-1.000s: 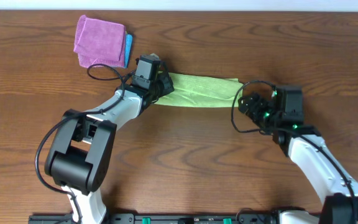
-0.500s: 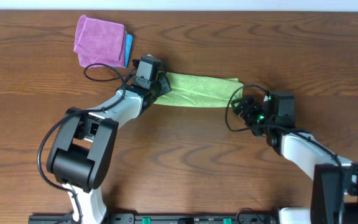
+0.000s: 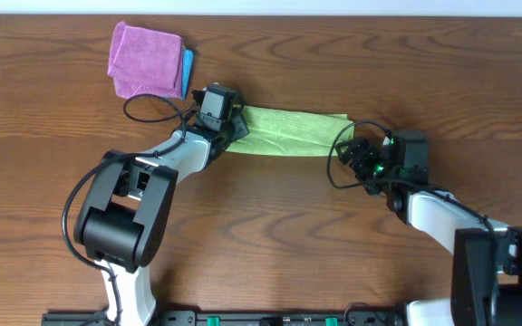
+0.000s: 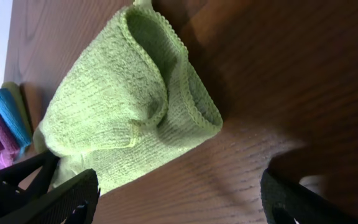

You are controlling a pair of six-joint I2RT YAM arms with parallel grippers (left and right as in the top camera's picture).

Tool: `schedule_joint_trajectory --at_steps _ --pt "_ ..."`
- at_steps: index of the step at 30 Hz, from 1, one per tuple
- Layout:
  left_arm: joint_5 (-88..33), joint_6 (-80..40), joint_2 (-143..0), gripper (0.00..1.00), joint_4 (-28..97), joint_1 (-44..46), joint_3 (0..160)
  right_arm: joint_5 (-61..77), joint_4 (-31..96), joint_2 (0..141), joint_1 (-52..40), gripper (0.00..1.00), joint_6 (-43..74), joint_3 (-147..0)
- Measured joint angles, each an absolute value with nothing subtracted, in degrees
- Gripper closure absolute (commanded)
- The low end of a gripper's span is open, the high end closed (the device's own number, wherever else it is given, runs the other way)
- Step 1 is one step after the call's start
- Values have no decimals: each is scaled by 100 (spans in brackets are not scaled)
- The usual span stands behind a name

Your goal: Fold the cloth

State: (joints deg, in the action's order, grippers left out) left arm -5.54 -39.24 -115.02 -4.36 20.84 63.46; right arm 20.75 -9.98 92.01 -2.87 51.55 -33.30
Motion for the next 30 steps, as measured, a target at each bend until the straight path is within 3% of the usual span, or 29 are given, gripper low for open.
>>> schedule_joint_trajectory --at_steps 9,12,17,20,30 --pt "-554 -3924 -11502 94 -410 2084 6346 2060 -2191 9824 -429 20 5356 -3395" --pt "-554 -3924 -11502 94 -408 2084 6346 2091 -2674 10143 -554 25 5459 -3472" --pt "-554 -3924 -11502 94 -390 2084 6346 2027 -3201 10486 -672 39 5546 -3522" --pt "-554 -3924 -11502 94 -327 2084 6357 1903 -3354 10575 -676 56 5561 -3511" --pt "-554 -3924 -11502 94 -156 2084 6423 1431 -3868 10827 -679 88 4882 -3387"
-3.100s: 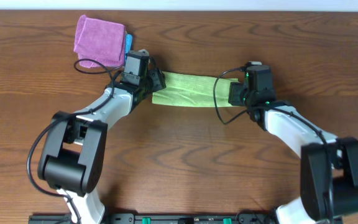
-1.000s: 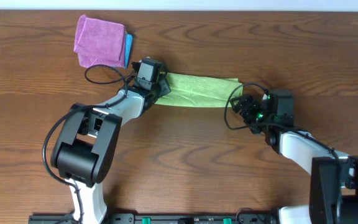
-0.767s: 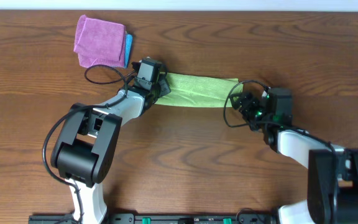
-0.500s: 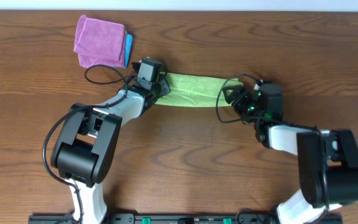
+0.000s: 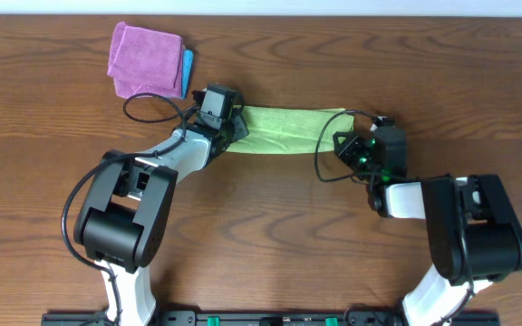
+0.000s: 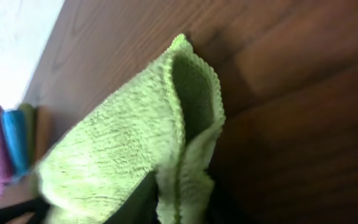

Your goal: Fold the cloth

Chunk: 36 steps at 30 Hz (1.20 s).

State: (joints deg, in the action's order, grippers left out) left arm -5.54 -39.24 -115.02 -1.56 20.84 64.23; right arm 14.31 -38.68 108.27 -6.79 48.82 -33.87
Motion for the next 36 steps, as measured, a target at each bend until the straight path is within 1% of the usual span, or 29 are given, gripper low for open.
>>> schedule_joint_trajectory --at_steps 1,2,3,10,18,23,29,36 --pt "-556 -3924 -11502 94 -154 2084 6423 1404 -3870 10838 -690 94 4748 -3385" --pt "-556 -3924 -11502 94 -154 2084 6423 1385 -3883 10838 -714 98 4591 -3378" --pt "-556 -3922 -11502 94 -154 2084 6423 1367 -3889 10838 -744 99 4488 -3374" --pt "-582 -3920 -11502 94 -145 2084 6423 1271 -3854 10838 -1107 99 3675 -3470" --pt "-600 -3865 -11498 94 -25 2080 6455 1186 -2641 10785 -1380 99 2875 -4213" --pt "-615 -3857 -11498 94 -5 2062 6464 989 -2152 10215 -1378 99 2427 -4289" --pt "-650 -3854 -11498 94 -3 2051 6464 906 -1909 9498 -1378 99 2147 -4331" --pt "-729 -3854 -11498 94 -3 2036 6469 886 -1791 9229 -1446 99 2029 -4335"
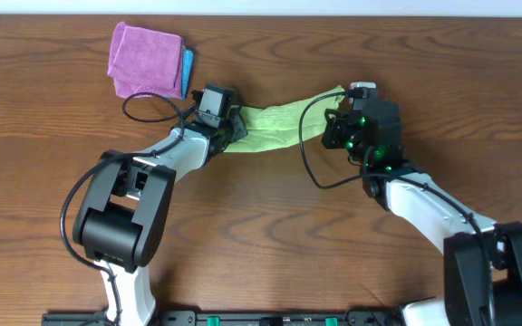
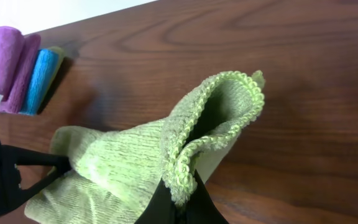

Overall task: Fold the cloth
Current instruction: 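Fold the strip's right end leftward onto the left end with right gripper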

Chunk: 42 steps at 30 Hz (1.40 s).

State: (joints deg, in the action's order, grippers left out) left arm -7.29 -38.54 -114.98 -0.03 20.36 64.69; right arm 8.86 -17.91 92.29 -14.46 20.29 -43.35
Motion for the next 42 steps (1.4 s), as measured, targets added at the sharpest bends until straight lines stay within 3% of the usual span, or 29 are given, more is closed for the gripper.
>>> schedule_joint_trajectory --at_steps 8,27,42 --pt "-731 -3854 -11498 94 145 2036 6545 805 -1664 9227 -2021 99 1806 -4554" --pt "-720 -3426 -10781 94 655 1988 6552 652 -1146 9223 -2346 99 1466 -4807" --pt "-434 -3098 -9854 94 1597 1079 6549 620 -731 9697 -2749 99 1253 -5653"
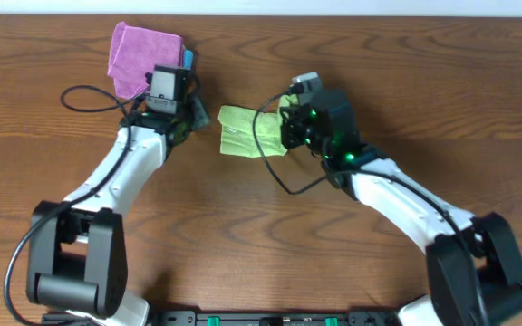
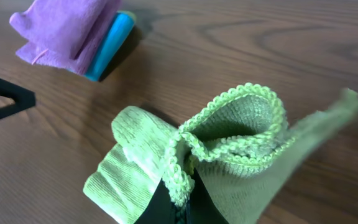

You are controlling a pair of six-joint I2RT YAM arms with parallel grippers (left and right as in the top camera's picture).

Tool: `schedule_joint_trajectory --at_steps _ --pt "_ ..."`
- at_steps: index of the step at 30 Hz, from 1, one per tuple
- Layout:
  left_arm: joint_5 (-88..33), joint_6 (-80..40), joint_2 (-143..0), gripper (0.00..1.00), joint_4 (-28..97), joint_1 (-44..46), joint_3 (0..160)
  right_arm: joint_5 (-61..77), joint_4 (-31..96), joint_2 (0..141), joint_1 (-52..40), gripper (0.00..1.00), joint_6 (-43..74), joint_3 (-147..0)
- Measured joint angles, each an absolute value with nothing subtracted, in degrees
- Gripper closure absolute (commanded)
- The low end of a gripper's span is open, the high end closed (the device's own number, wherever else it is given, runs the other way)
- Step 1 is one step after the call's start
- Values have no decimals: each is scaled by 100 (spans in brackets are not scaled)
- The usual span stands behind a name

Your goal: Fold the cloth

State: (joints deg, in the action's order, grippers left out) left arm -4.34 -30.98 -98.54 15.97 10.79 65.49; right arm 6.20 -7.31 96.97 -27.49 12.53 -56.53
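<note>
The green cloth lies bunched on the wooden table, its right end lifted and carried over toward its left part. My right gripper is shut on that lifted hem; in the right wrist view the dark fingers pinch the looped edge of the cloth low in the frame. My left gripper sits to the left of the cloth, apart from it, open with nothing in it. One of its black fingers shows at the left edge of the right wrist view.
A folded pink cloth lies on a blue one at the back left, just behind my left wrist; both show in the right wrist view, pink cloth and blue cloth. The table's far edge is close.
My right gripper has moved left with the cloth's right end, doubling the cloth over. My left gripper has let go of the left end and drawn back toward the pink cloth.
The cloth lay as a long strip, my left gripper on its left end and my right gripper open by its right end. Then the right gripper was shut on that end, then held it raised. Now that end is over the left part and the left gripper is off.
</note>
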Motion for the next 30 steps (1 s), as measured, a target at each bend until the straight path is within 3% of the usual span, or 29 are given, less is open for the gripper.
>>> schedule_joint_trajectory --at_steps 30 --pt "-84 -2818 -9266 94 2224 375 6549 615 -370 11144 -3774 99 1039 -6663"
